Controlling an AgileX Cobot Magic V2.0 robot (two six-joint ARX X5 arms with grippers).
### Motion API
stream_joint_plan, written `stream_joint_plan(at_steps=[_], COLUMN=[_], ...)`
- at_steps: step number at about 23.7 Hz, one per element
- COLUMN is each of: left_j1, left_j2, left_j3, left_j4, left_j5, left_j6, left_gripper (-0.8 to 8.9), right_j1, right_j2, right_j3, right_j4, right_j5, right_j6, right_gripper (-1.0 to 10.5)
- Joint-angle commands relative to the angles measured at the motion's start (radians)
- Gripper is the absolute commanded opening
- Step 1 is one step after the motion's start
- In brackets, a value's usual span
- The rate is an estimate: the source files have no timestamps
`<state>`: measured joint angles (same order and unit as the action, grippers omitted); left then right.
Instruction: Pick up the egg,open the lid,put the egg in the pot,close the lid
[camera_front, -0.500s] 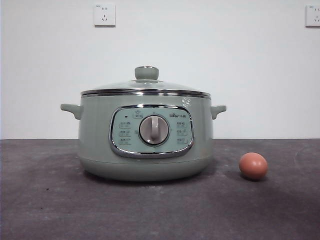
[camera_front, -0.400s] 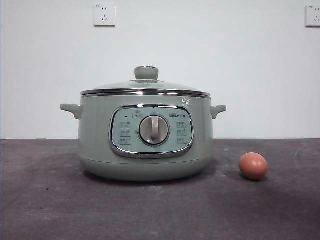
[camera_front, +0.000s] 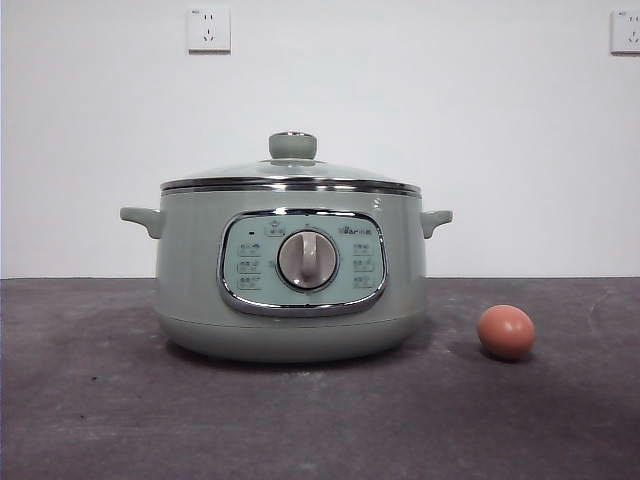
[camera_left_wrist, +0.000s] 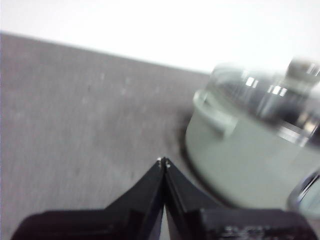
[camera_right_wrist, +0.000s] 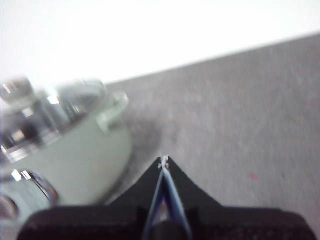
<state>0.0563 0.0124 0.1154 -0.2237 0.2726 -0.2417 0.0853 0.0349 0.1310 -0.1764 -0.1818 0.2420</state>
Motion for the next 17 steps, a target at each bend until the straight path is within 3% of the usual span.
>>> stream_joint_plan(at_steps=[1,6,10,17], left_j1=[0.002,0.002,0.002,0.002], left_j2=[0.012,0.086,0.171,0.330], left_j3=[0.055,0.187,0.303,0.519], left_j4=[-0.009,-0.079,-0.167,-0.397], left_j5=[0.016,0.081,0.158,0.345], left_j6=[-0.028,-0.020,0.029,0.204], left_gripper=[-0.06,-0.06,-0.06,-0.06], right_j1=[0.002,0.002,0.002,0.002], right_j2=[0.043,0.181,0.313,0.523], right_j3=[0.058,0.219,0.372,0.647], right_j4=[0.010,-0.085,-0.249,-0.573], right_j5=[-0.003,-0.008,-0.095,-0.305], right_j6=[0.031,0.018,-0.114,-0.303], right_gripper=[-0.1,-0.1,-0.1,-0.1])
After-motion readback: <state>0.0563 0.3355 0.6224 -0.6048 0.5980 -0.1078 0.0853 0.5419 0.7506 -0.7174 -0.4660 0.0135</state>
